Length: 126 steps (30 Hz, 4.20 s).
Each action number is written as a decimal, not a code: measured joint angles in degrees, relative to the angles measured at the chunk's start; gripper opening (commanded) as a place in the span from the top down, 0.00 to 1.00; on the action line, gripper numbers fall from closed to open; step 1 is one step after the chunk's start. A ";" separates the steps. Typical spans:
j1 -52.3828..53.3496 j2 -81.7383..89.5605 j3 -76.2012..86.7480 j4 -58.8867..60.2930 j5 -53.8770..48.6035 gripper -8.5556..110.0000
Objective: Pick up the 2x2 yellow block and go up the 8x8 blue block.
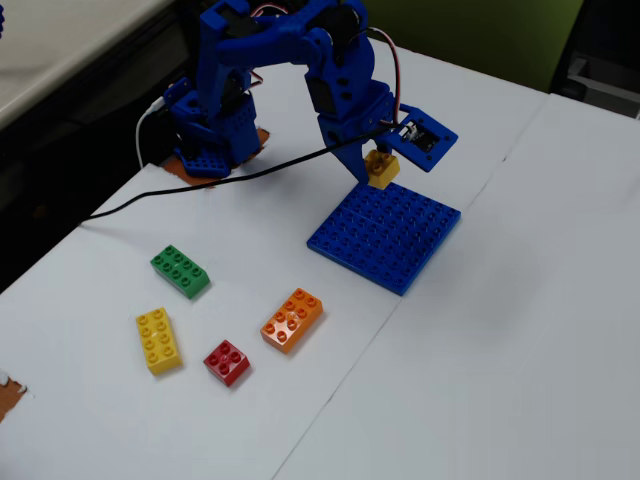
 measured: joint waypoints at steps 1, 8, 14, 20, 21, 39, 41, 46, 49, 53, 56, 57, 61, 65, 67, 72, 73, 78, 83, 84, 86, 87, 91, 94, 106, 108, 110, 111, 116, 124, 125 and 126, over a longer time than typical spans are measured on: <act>0.00 -0.35 -0.35 0.00 0.00 0.93; 0.00 -1.14 -0.62 0.00 0.00 0.93; 0.00 -2.55 -1.23 0.00 0.00 0.93; 0.00 -3.25 -1.41 0.00 0.00 0.93; 0.00 -3.25 -1.41 0.00 0.00 0.93; -0.18 -4.04 -1.49 0.00 0.00 0.93; -0.18 -4.04 -1.49 0.00 0.00 0.93; -0.18 -4.04 -1.49 0.00 0.00 0.93; -0.18 -4.04 -1.49 0.00 0.00 0.93; -0.18 -4.04 -1.49 0.00 0.00 0.93; -0.18 -4.04 -1.49 0.00 0.00 0.93; -0.18 -4.04 -1.49 0.00 0.00 0.93; -0.18 -4.04 -1.49 0.00 0.00 0.93; -0.18 -4.04 -1.49 0.00 0.00 0.93; -0.18 -4.04 -1.49 0.00 0.00 0.93; -0.18 -4.04 -1.49 0.00 0.00 0.93; -0.18 -4.04 -1.49 0.00 0.00 0.93; -0.18 -4.04 -1.49 0.00 0.00 0.93; -0.18 -4.04 -1.49 0.00 0.00 0.93; -0.18 -4.04 -1.49 0.00 0.00 0.93; -0.18 -4.04 -1.49 0.00 0.00 0.93; -0.18 -4.04 -1.49 0.00 -0.26 0.93; -0.18 -4.04 -1.49 0.00 -0.70 0.93; -0.18 -4.04 -1.49 0.00 -1.23 0.93; -0.18 -3.96 0.09 0.00 -1.58 0.93; -0.18 -3.96 0.09 0.00 -1.58 0.93; -0.18 -3.96 0.09 0.00 -1.58 0.93; -0.18 -3.96 0.09 0.00 -1.58 0.93; -0.18 -3.96 0.09 0.00 -1.58 0.93; -0.18 -3.96 0.09 0.00 -1.58 0.93; -0.18 -3.96 0.09 0.00 -1.58 0.93; -0.18 -3.96 0.09 0.00 -1.58 0.93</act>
